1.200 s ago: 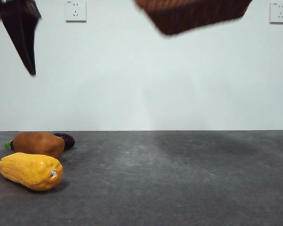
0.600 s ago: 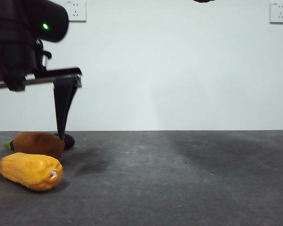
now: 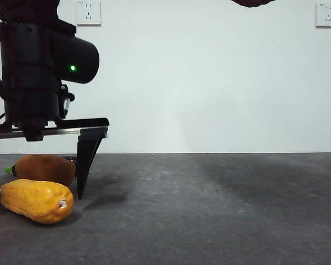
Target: Help me put the vegetables on the table into the basket
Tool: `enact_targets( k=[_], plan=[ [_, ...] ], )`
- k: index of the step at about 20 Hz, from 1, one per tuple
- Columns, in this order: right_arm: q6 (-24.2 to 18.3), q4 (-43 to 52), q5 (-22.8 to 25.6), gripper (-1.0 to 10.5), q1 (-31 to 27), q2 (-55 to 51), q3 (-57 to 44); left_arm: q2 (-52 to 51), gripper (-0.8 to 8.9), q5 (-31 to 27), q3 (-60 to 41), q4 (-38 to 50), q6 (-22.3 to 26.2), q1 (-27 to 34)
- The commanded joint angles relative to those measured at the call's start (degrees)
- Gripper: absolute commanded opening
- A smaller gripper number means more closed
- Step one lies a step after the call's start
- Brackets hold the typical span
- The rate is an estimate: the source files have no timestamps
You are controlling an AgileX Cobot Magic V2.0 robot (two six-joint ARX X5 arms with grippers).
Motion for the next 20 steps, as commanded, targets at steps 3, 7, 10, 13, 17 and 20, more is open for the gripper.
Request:
enact_targets(
  k=[3, 7, 10, 13, 17, 20],
  plan=[
    [0.1, 1.0, -0.4, -0.1, 0.1, -0.6, 0.1, 1.7, 4.89, -0.4, 0.0, 0.5, -0.5, -0.7],
    [0.1, 0.9, -0.4, -0.1, 0.1, -0.6, 0.1, 1.7, 0.16, -0.3, 0.0, 0.7, 0.2, -0.7],
    [0.1, 0.3, -0.4, -0.1, 0.1, -0.6, 0.1, 1.7, -0.08, -0.3, 0.0, 0.5, 2.0, -1.0],
    [0.2, -0.1, -0.4, -0.1, 0.1, -0.3, 0.1, 1.1, -0.08, -0.2, 0.0, 0.6, 7.0, -2.0],
    [0.4, -2.9, -0.4, -0.1, 0.1, 1.3, 0.1, -4.7, -0.08, -0.3, 0.0, 3.4, 13.5, -3.0],
    [0.7, -4.3, -0.4, -0.1, 0.1, 3.6, 0.0, -13.2, -0.08, -0.8, 0.0, 6.8, 18.7, -3.0]
  ],
)
